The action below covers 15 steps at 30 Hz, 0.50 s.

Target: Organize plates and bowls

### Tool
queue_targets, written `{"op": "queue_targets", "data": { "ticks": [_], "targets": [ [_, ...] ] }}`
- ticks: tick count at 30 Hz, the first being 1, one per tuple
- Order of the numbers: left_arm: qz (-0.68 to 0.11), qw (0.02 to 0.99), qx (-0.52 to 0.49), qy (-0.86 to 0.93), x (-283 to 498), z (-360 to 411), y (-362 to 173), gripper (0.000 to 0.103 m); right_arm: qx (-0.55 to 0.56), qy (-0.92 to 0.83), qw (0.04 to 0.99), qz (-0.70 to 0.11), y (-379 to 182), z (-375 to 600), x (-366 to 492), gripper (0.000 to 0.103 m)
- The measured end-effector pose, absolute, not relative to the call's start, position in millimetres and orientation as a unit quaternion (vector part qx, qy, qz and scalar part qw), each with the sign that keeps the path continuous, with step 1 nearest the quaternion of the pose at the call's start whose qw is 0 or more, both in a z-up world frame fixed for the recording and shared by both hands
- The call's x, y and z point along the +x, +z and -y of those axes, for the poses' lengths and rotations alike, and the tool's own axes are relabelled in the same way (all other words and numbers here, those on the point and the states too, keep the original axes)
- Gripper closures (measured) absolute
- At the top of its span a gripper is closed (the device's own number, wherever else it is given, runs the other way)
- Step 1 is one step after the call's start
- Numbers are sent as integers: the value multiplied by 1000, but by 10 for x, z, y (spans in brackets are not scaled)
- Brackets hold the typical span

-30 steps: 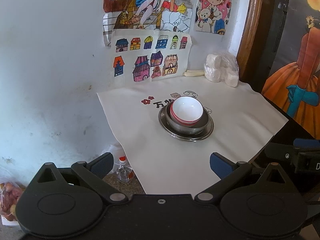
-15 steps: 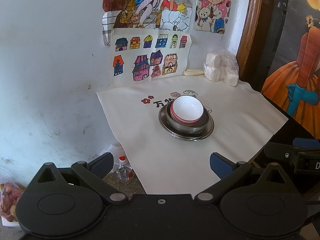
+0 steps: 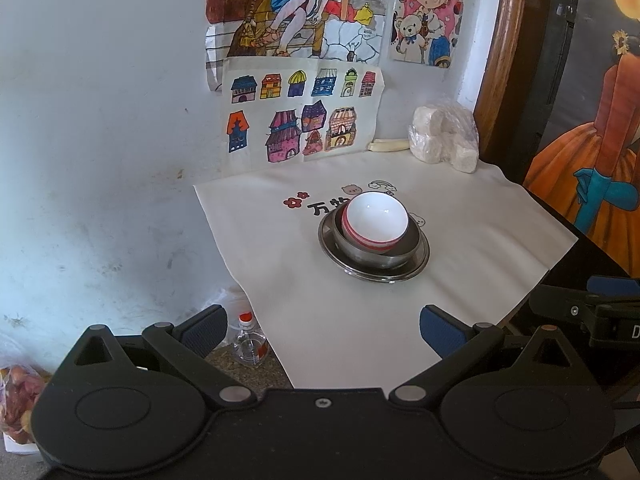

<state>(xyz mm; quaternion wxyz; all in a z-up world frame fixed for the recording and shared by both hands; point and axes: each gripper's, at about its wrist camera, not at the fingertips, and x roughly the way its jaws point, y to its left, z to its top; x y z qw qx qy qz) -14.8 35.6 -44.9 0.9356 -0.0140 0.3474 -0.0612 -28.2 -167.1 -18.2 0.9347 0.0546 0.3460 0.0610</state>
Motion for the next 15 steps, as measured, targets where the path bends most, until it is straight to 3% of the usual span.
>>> {"op": "queue_targets", "data": {
  "ticks": [15],
  "targets": [
    [-349,935,-16,-57,-143,-355,-458,1,53,66,933,-349,-208,1698,-258,0]
  ]
}}
